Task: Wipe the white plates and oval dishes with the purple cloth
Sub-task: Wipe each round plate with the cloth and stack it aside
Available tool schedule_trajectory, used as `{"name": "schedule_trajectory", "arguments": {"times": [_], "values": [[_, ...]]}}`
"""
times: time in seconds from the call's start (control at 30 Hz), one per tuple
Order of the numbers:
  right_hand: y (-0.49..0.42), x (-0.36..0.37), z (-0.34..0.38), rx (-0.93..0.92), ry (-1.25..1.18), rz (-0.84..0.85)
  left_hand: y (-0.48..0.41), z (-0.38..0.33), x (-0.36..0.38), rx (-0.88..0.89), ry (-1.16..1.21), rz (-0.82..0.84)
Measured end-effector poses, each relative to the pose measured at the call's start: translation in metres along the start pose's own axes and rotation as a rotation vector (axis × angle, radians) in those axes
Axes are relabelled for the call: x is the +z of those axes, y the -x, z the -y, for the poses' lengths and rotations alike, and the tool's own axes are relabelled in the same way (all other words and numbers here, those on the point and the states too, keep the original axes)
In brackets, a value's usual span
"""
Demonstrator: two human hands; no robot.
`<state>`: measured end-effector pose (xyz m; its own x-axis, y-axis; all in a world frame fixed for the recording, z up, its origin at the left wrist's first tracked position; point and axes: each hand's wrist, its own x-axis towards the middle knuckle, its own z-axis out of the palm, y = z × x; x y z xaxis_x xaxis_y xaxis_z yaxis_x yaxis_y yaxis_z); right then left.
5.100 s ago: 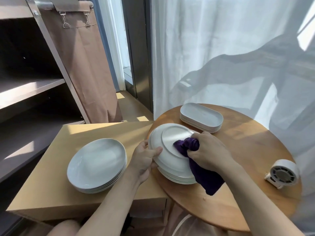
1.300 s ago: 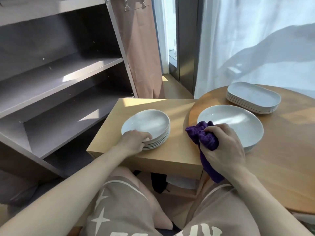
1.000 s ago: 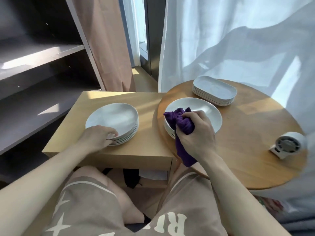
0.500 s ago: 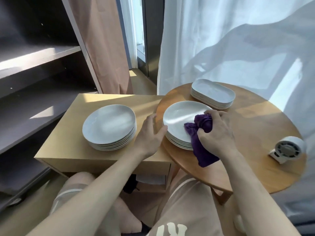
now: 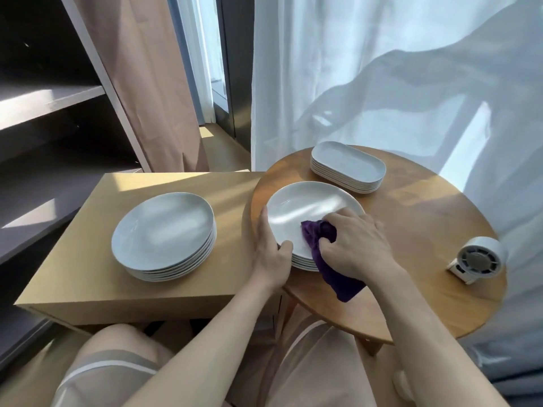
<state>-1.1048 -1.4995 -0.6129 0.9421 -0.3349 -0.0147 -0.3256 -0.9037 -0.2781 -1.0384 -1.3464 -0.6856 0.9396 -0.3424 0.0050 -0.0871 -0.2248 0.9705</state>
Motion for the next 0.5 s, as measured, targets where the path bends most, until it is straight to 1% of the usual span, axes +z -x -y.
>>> {"name": "schedule_trajectory", "arguments": {"times": [0.07,0.13,0.37,0.5], "values": [[-0.001,-0.005,-0.003,0.004,-0.078,0.096,0.003,-0.001,0.0,-0.003,0.017,0.011],[-0.004,-0.006,-0.004,-0.017,-0.114,0.142,0.002,-0.002,-0.002,-0.018,0.023,0.026],[-0.032,0.013,0.024,-0.137,-0.101,0.185,-0.004,0.001,-0.004,-0.019,0.062,0.059],[-0.054,0.02,0.038,-0.167,-0.045,0.152,-0.007,0.005,-0.007,-0.003,0.055,0.093]]}}
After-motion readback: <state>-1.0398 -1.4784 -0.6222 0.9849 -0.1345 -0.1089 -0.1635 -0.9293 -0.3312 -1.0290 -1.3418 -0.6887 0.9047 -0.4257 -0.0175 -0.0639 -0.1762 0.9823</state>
